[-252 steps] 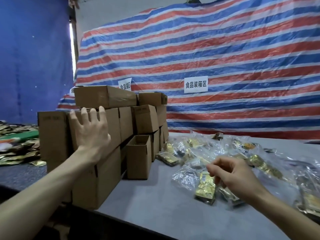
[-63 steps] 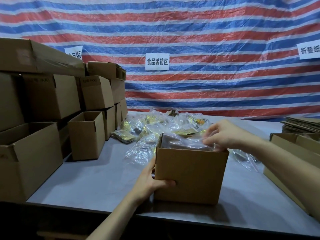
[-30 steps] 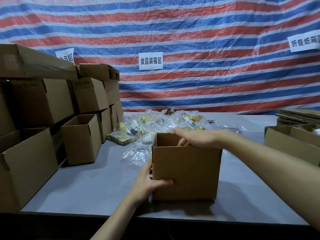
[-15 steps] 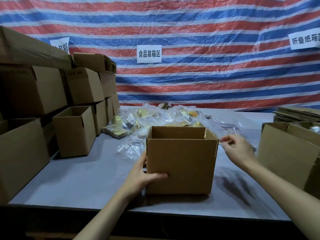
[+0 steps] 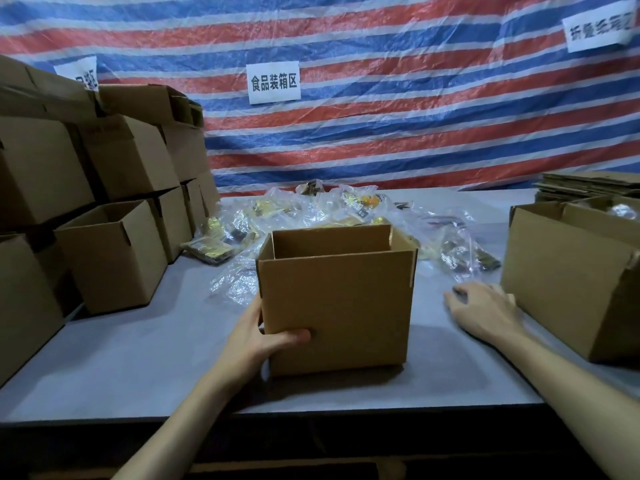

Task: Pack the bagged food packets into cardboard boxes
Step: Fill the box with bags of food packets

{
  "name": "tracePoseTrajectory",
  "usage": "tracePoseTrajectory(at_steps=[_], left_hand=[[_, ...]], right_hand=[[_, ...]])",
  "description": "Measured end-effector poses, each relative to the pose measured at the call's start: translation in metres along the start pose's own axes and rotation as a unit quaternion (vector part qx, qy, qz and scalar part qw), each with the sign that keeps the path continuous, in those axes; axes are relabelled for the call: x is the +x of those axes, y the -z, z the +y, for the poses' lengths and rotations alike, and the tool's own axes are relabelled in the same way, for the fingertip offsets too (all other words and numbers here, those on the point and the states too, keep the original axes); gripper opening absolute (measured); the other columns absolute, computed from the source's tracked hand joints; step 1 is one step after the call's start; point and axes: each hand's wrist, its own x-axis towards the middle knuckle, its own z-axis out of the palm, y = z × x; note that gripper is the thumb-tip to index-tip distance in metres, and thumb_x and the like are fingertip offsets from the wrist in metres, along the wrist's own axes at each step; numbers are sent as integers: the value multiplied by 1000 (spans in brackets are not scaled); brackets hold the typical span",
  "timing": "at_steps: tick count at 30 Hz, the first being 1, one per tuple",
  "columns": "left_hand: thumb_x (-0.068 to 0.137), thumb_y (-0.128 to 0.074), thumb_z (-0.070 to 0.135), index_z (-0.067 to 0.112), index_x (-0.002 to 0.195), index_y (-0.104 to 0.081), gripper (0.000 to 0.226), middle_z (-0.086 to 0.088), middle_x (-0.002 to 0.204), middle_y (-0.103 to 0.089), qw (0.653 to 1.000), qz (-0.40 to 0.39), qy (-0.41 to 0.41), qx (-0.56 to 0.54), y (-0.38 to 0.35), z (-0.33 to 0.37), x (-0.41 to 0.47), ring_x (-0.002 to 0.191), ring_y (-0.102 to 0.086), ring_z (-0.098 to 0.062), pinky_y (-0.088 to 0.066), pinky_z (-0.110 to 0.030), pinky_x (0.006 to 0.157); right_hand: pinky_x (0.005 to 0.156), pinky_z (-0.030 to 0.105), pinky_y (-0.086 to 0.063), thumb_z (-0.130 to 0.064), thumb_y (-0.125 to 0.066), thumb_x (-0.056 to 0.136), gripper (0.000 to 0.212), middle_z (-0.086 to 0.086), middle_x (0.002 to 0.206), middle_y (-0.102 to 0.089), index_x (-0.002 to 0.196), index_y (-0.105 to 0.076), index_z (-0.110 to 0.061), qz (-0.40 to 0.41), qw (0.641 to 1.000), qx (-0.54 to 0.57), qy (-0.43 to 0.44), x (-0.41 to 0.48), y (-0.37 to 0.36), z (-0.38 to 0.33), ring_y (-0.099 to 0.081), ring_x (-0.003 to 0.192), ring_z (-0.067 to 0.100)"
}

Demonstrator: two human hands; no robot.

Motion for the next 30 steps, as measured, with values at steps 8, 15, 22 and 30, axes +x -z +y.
tracePoseTrajectory(at_steps=[8, 15, 22, 30], left_hand=[[45, -87, 44, 26, 122, -62, 83, 4, 116, -74, 1000, 2, 8, -12, -2, 2, -2, 108, -70, -16, -54, -35, 90], [45, -87, 44, 22, 125, -61, 87, 3, 114, -75, 1000, 3, 3, -3, -2, 6, -4, 106, -70, -17, -54, -35, 89], [45, -86, 44, 21, 124, -62, 86, 3, 114, -75, 1000, 8, 2, 0, -3, 9, -5, 105, -70, -15, -53, -34, 89], [44, -88, 41, 21, 125, -62, 87, 1, 115, -75, 1000, 10, 12, -16, -4, 8, -5, 107, -70, -20, -55, -41, 94]], right_hand=[[76, 35, -44, -32, -65, 89, 19, 2, 88, -64, 80, -67, -15, 31, 993, 109, 38, -10, 5, 3, -63, 94, 29], [108, 42, -29, -39, -50, 95, 29, 15, 144, -49, 120, -62, -28, -11, 999, 15, -33, -2, -2, 5, -37, 135, 36], [100, 40, -35, -29, -44, 100, 25, 3, 123, -66, 107, -68, -32, -1, 998, 38, 58, -3, 1, 5, -50, 127, 28], [115, 47, -18, -44, -33, 104, 37, -7, 147, -50, 117, -64, -28, -60, 997, 19, 37, 6, -11, 11, -23, 148, 28]])
